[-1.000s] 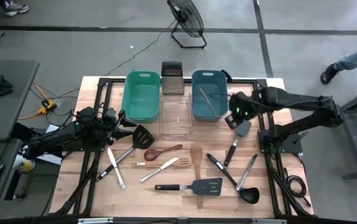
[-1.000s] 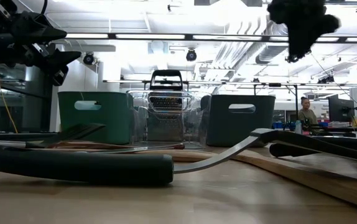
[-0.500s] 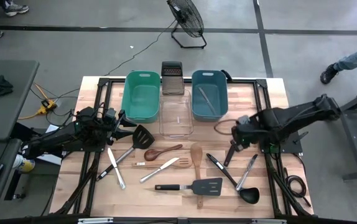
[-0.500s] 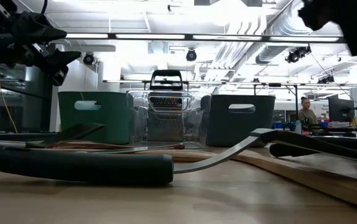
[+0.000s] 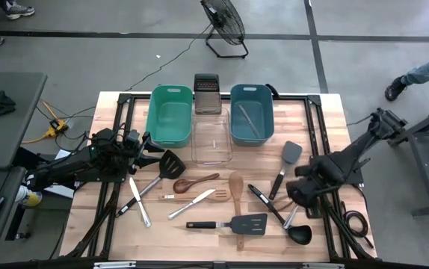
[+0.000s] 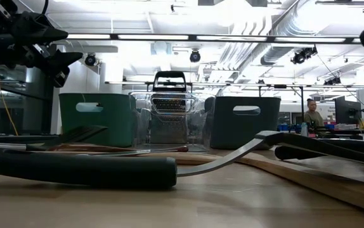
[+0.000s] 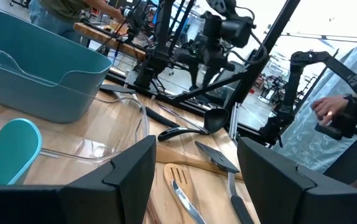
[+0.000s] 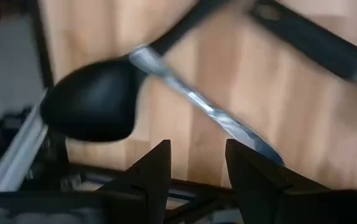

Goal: Pick & Place Kitchen Items
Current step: Put the right table knife into the blue bin

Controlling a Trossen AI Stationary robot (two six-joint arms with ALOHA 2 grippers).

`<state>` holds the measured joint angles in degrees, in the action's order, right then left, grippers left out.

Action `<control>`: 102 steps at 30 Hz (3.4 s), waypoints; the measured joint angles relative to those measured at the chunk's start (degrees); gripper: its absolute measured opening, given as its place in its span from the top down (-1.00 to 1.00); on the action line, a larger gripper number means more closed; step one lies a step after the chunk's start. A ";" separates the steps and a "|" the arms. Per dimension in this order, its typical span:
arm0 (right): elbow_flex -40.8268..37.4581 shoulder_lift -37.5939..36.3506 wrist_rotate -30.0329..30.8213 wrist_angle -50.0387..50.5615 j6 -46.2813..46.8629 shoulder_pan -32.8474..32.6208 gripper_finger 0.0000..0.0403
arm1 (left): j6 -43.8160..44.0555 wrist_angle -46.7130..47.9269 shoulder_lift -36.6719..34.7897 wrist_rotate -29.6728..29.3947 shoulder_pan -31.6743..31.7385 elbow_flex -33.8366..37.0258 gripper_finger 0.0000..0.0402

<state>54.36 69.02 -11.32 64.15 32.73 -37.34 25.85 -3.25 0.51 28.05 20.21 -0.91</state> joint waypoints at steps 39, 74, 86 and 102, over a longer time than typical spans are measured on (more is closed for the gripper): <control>-9.46 15.73 9.62 -21.33 -27.03 -9.56 -0.23 | 0.00 0.00 0.00 0.01 0.00 -0.01 -0.11; -11.14 19.88 9.46 -26.52 -32.77 -9.56 -0.01 | 0.00 -0.01 -0.01 0.01 0.02 0.00 -0.11; -11.14 19.88 9.21 -27.33 -32.59 -9.56 0.45 | 0.00 0.00 0.00 0.01 0.01 -0.01 -0.11; -11.14 19.84 8.22 -27.40 -32.57 -9.56 0.77 | 0.00 -0.01 -0.02 0.00 0.01 -0.01 -0.11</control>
<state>43.22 88.86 -3.10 36.75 0.16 -46.89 25.85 -3.26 0.49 28.05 20.22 -0.92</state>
